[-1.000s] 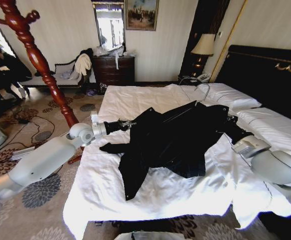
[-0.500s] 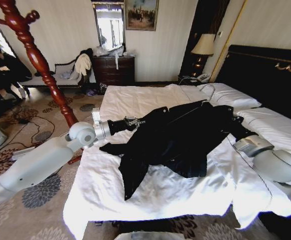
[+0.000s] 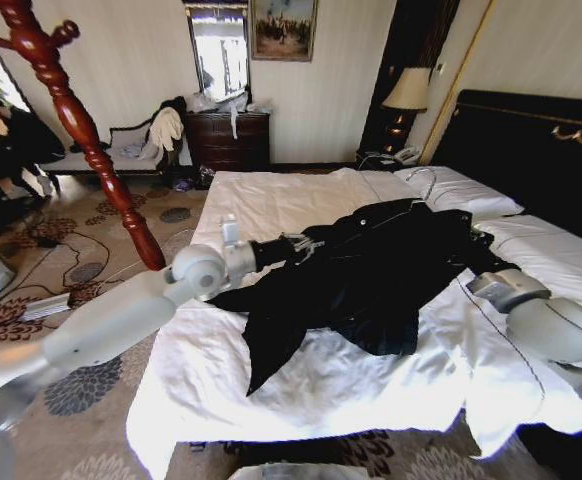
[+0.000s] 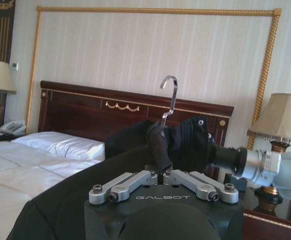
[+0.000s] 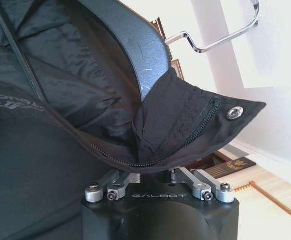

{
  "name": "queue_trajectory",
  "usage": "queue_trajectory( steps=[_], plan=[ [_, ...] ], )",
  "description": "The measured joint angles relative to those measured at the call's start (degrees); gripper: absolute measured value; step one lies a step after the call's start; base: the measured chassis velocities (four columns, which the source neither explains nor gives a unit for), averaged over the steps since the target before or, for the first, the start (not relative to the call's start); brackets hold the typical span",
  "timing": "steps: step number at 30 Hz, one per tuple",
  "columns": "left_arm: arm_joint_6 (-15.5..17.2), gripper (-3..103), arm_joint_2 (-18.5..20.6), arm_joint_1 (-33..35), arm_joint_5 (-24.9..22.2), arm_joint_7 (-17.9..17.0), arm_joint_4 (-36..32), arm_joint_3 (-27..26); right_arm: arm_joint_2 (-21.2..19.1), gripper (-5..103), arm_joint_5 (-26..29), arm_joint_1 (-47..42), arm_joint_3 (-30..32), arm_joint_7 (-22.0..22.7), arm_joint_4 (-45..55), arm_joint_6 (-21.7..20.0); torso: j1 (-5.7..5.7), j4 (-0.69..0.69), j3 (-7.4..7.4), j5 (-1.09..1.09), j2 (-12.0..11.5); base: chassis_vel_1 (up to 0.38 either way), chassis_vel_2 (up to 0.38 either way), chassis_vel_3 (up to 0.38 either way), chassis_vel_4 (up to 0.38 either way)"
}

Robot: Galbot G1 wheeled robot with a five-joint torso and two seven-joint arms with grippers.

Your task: Pick up the clothes from the bed and hang them on the clothes hanger.

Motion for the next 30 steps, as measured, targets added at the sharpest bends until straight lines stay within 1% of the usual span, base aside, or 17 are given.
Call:
queue_trajectory(
  steps=[1, 3, 5, 6, 7, 8, 10, 12, 15, 17, 18, 21, 26, 28, 30],
  plan=[
    [0.0, 0, 0.0, 0.0, 0.0, 0.0, 0.0, 0.0, 0.0, 20, 0.0, 0.0, 0.0, 0.0, 0.0, 0.0, 0.0, 0.0, 0.0, 0.0, 0.0, 0.0, 0.0, 0.0, 0.0],
    [0.26, 0, -3.63, -2.83, -0.15, -1.86, 0.75, 1.64, 0.09, 20, 0.75, -0.03, 0.03, 0.0, 0.87, -0.6, 0.0, -0.01, 0.0, 0.0, 0.0, 0.0, 0.0, 0.0, 0.0],
    [0.38, 0, -6.28, -4.78, -0.53, -3.25, 1.12, 2.64, 0.09, 20, 1.05, -0.08, 0.21, -0.01, 1.28, -1.09, 0.0, 0.0, 0.0, 0.0, 0.0, 0.0, 0.0, 0.0, 0.0],
    [0.41, 0, -7.09, -5.29, -0.64, -3.72, 1.23, 2.87, 0.11, 20, 1.12, -0.1, 0.27, -0.01, 1.36, -1.27, 0.0, 0.0, 0.0, 0.01, 0.0, 0.0, 0.0, 0.0, 0.0],
    [0.41, 0, -7.09, -5.29, -0.64, -3.72, 1.23, 2.87, 0.11, 20, 1.12, -0.1, 0.27, -0.01, 1.36, -1.27, 0.0, 0.0, 0.0, 0.01, 0.0, 0.0, 0.0, 0.0, 0.0],
    [0.56, 0, -9.21, -6.39, -1.01, -4.77, 1.46, 3.41, 0.19, 20, 1.38, -0.15, 0.47, -0.01, 1.51, -1.88, 0.0, 0.0, 0.0, 0.0, 0.0, 0.0, 0.0, 0.0, 0.0],
    [0.66, 0, -11.27, -7.63, -1.27, -5.65, 1.81, 3.91, 0.29, 20, 2.02, -0.2, 0.77, -0.01, 1.82, -2.9, 0.0, -0.02, 0.0, 0.02, 0.0, 0.0, 0.0, 0.0, 0.0],
    [0.68, 0, -11.75, -7.93, -1.34, -5.86, 1.9, 4.02, 0.27, 20, 2.31, -0.2, 0.82, -0.01, 1.95, -3.24, 0.0, -0.02, 0.0, 0.01, 0.0, 0.0, 0.0, 0.0, 0.0],
    [0.88, 0, -13.86, -9.34, -1.4, -6.9, 2.63, 4.66, 0.02, 20, 3.5, -0.14, 0.83, -0.03, 2.3, -4.9, 0.0, 0.02, 0.0, 0.0, 0.0, 0.0, 0.0, 0.0, 0.0],
    [0.96, 0, -14.32, -9.57, -1.36, -7.15, 2.75, 4.83, 0.02, 20, 3.74, -0.13, 0.82, -0.03, 2.3, -5.2, 0.0, 0.03, 0.0, -0.01, 0.0, 0.0, 0.0, 0.0, 0.0],
    [1.1, 0, -15.29, -10.03, -1.07, -7.59, 2.82, 5.4, 0.01, 20, 4.39, -0.13, 0.8, -0.02, 2.29, -5.76, 0.0, 0.01, 0.0, 0.0, 0.0, 0.0, 0.0, 0.0, 0.0],
    [1.29, 0, -16.15, -10.62, -0.18, -8.08, 2.8, 6.46, -0.05, 20, 5.34, -0.13, 0.8, 0.15, 2.31, -6.45, 0.0, -0.01, 0.0, 0.01, 0.0, 0.0, 0.0, 0.0, 0.0],
    [1.52, 0, -17.6, -11.53, 0.86, -8.51, 2.81, 8.27, -0.41, 20, 6.31, 0.14, 0.86, 0.34, 2.56, -7.27, 0.0, 0.02, 0.0, 0.0, 0.0, 0.0, 0.0, 0.0, 0.0],
    [1.59, 0, -18.77, -12.08, 0.96, -8.84, 2.23, 9.46, -0.56, 20, 7.13, 0.28, 1.19, 0.71, 2.7, -8.0, 0.0, -0.01, 0.0, 0.0, 0.0, 0.0, 0.0, 0.0, 0.0],
    [1.61, 0, -19.16, -12.34, 1.21, -8.87, 1.61, 10.42, -0.66, 20, 7.51, 0.44, 1.3, 0.88, 2.7, -8.28, 0.0, -0.02, -0.01, 0.01, 0.0, 0.0, 0.0, 0.0, 0.0]
  ],
)
